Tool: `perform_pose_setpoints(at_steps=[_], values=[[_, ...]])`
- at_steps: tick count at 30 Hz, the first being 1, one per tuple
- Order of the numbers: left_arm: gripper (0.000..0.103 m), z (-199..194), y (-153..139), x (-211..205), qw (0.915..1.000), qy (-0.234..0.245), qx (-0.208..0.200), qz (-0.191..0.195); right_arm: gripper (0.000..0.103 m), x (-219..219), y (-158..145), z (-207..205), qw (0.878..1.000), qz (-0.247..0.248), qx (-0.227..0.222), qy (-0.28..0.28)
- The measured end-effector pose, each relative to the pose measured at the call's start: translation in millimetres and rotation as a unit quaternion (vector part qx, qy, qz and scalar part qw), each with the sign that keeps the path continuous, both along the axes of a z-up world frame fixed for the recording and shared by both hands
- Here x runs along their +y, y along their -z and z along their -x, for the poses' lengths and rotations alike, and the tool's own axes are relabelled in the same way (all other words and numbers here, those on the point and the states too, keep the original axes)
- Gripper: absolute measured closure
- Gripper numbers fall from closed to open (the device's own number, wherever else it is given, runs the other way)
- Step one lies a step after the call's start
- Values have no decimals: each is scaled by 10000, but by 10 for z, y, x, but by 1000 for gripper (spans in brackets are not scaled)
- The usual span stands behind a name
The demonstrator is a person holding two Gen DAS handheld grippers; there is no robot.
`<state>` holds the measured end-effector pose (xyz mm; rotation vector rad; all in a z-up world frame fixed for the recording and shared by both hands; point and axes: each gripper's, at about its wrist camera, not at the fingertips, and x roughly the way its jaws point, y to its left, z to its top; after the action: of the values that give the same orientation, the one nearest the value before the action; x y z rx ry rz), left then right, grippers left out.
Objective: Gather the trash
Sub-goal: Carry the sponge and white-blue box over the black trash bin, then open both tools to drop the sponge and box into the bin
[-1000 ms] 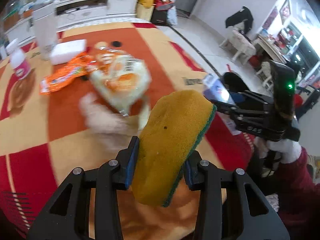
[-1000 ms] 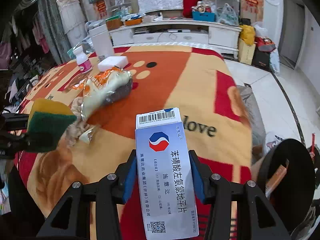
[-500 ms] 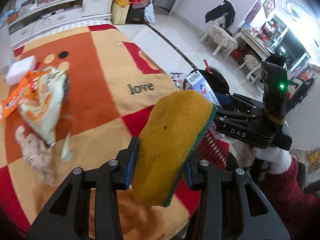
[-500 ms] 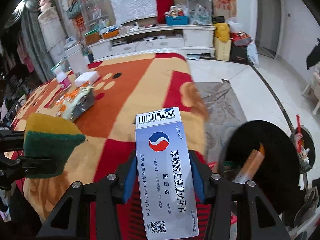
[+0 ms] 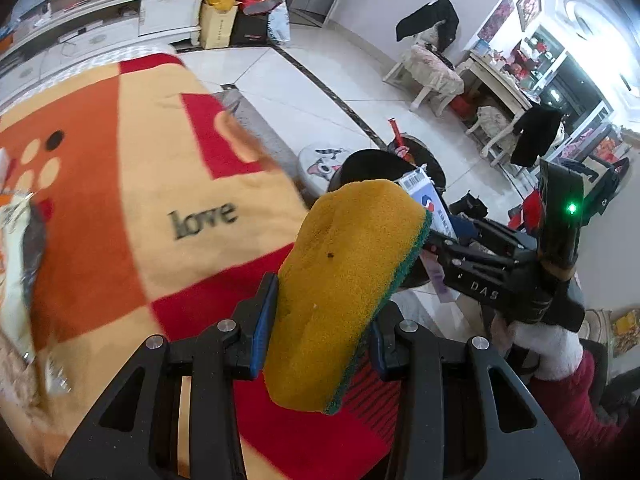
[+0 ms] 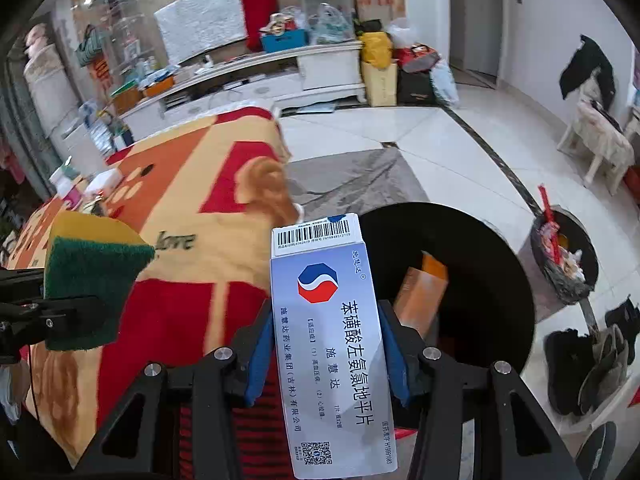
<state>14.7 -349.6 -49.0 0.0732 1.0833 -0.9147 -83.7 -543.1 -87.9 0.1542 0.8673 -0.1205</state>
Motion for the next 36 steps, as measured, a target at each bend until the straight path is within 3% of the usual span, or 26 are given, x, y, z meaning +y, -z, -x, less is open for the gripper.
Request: perform_pose_setpoints(at_steps=[18,36], values=[[66,-103,213,-808,9983,275,481,165,56,-687,195,57,9972,-189,121,716],[66,-182,376,-1158,9954,306,860,278,56,-1015,350,0,9929,-412,183,1100]])
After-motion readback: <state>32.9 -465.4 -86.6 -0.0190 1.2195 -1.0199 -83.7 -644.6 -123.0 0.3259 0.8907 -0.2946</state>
